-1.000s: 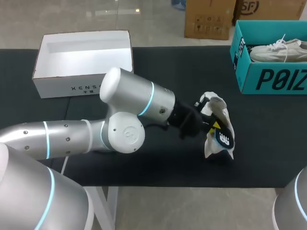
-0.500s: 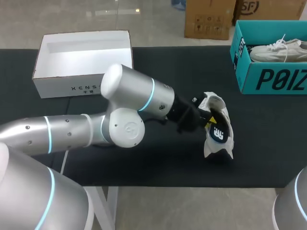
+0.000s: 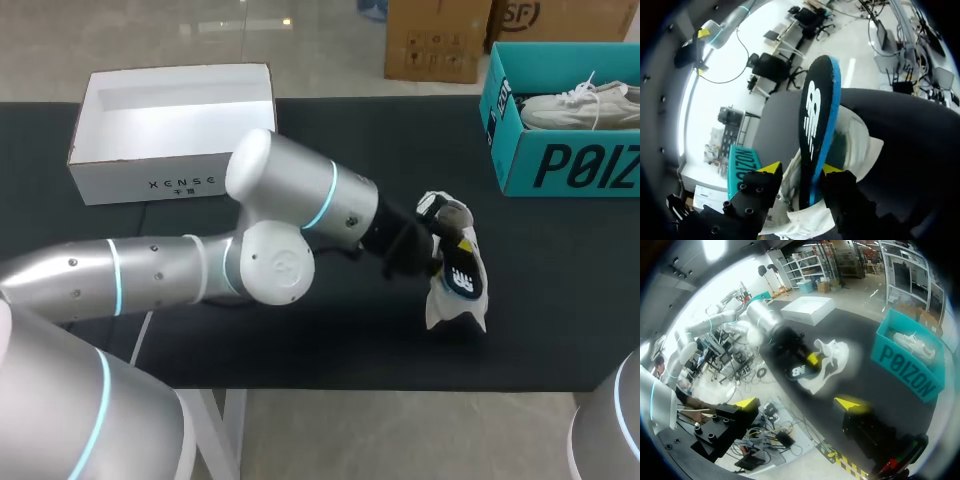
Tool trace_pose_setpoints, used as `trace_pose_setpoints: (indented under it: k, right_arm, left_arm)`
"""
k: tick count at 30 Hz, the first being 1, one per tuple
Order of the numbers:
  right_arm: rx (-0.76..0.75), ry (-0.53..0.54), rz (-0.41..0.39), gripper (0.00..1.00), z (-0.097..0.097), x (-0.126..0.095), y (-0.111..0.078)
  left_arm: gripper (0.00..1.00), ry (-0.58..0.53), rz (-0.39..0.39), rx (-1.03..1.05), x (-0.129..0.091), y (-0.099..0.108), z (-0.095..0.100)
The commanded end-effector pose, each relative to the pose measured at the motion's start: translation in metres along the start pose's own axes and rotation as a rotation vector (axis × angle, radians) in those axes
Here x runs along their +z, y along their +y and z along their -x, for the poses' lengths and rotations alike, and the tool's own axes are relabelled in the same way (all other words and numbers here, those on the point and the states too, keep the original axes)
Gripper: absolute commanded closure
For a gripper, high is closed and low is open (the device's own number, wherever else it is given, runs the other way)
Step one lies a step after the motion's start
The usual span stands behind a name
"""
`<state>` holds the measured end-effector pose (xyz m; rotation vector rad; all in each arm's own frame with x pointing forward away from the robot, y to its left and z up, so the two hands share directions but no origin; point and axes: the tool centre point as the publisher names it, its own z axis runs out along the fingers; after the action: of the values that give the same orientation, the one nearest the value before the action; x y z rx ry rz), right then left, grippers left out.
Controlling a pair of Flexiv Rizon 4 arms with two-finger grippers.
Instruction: Take the shoe out of the shoebox, open the shoe tongue, remove and reinsert the insole, then place the shoe into the shoebox
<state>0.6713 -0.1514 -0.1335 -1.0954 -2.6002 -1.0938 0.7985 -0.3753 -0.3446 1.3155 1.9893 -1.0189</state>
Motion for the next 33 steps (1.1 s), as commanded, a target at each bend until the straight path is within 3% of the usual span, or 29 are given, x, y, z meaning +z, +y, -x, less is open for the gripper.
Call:
trace_pose_setpoints:
  k: [1,9,10,15,18,21,33]
  right_arm:
    - [0.001,0.000,-0.003,0.00,0.001,0.000,0.000]
    - [0.001,0.000,-0.003,0.00,0.001,0.000,0.000]
    - [0.001,0.000,-0.003,0.00,0.001,0.000,0.000]
    - [0.001,0.000,-0.003,0.00,0.001,0.000,0.000]
    - [0.001,0.000,-0.003,0.00,0.001,0.000,0.000]
    - [0.001,0.000,-0.003,0.00,0.001,0.000,0.000]
    - [0.001,0.000,-0.003,0.00,0.001,0.000,0.000]
  left_arm:
    - [0.67,0.004,0.014,-0.004,-0.015,-0.012,-0.003]
    - [0.86,-0.016,0.018,-0.011,-0.022,-0.023,0.001]
    - [0.93,-0.016,0.017,-0.011,-0.022,-0.024,0.001]
    - [0.91,-0.014,0.002,-0.020,-0.019,-0.030,-0.002]
    - [0.99,-0.015,-0.002,-0.020,-0.017,-0.032,-0.003]
    - [1.00,-0.021,-0.005,-0.019,-0.013,-0.030,-0.003]
    - [1.00,0.010,0.012,0.027,0.001,0.004,0.000]
